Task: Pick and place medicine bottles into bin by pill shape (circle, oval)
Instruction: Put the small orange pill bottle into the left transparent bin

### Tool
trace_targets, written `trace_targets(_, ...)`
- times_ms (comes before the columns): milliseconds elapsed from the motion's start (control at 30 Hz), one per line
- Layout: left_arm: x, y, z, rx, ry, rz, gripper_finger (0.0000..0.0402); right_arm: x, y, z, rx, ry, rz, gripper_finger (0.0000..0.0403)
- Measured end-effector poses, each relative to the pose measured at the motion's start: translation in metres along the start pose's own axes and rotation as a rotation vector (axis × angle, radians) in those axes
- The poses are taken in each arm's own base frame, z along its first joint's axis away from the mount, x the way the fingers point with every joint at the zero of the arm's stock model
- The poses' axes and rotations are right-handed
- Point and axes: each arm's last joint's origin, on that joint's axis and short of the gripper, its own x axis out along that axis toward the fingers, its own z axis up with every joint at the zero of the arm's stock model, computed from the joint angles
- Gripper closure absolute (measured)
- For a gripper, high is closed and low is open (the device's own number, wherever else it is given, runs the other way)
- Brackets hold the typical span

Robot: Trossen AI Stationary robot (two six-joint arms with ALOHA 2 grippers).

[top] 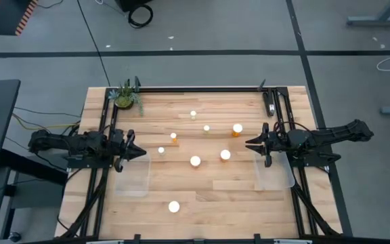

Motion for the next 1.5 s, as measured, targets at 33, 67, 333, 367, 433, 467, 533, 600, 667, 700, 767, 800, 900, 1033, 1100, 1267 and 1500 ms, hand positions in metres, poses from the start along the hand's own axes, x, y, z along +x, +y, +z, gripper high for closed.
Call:
trace_targets(33,0.0,0.0,0.0,0.0,0.0,0.0,0.0384,0.0,0.0,0.0,0.0,0.0,0.0,0.0315)
trace_targets(67,0.0,0.0,0.0,0.0,0.001,0.001,0.0387,0.0,0.0,0.0,0.0,0.0,-0.001,0.0315)
trace_targets(333,0.006,0.009,-0.004,0.053,0.022,0.191,0.0389,0.0,0.0,0.0,0.0,0.0,0.0,0.0315)
trace_targets(367,0.007,0.012,-0.005,0.051,0.034,0.217,0.0386,0.0,0.0,0.0,0.0,0.0,0.0,0.0315)
trace_targets(433,0.01,0.016,-0.006,0.042,0.071,0.272,0.0382,0.0,0.0,0.0,0.0,0.0,0.0,0.0315)
trace_targets(467,0.011,0.018,-0.007,0.028,0.089,0.298,0.0381,0.0,0.0,0.0,0.0,0.0,0.0,0.0315)
trace_targets(533,0.013,0.022,-0.006,0.02,0.115,0.339,0.0381,0.0,0.0,0.0,0.0,0.0,0.0,0.0315)
trace_targets(600,0.016,0.024,-0.004,0.018,0.135,0.367,0.0382,0.0,0.0,0.0,0.0,0.0,0.0,0.0315)
trace_targets(667,0.018,0.026,-0.003,0.016,0.161,0.388,0.0382,0.0,0.0,0.0,0.0,0.0,0.0,0.0315)
trace_targets(700,0.02,0.027,-0.002,0.014,0.17,0.4,0.0381,0.0,0.0,0.0,0.0,0.0,0.0,0.0315)
trace_targets(767,0.022,0.028,0.0,-0.004,0.179,0.418,0.0376,0.0,0.0,0.0,0.0,0.0,0.0,0.0315)
trace_targets(800,0.024,0.028,0.0,-0.008,0.188,0.426,0.0374,0.0,0.0,0.0,0.0,0.0,0.0,0.0315)
trace_targets(900,0.027,0.031,-0.001,-0.037,0.218,0.452,0.0367,0.0,0.0,0.0,0.0,0.0,0.0,0.0315)
trace_targets(1033,0.032,0.034,0.0,-0.063,0.255,0.489,0.0362,0.0,0.0,0.0,0.0,0.0,0.0,0.0315)
trace_targets(1100,0.035,0.036,0.002,-0.065,0.269,0.507,0.0361,0.0,0.0,0.0,0.0,0.0,0.0,0.0315)
trace_targets(1267,0.046,0.04,0.009,-0.07,0.308,0.548,0.036,0.0,0.0,0.0,0.0,0.0,0.0,0.0315)
trace_targets(1500,0.067,0.043,0.013,-0.077,0.391,0.579,0.036,0.0,0.0,0.0,0.0,0.0,0.0,0.0315)
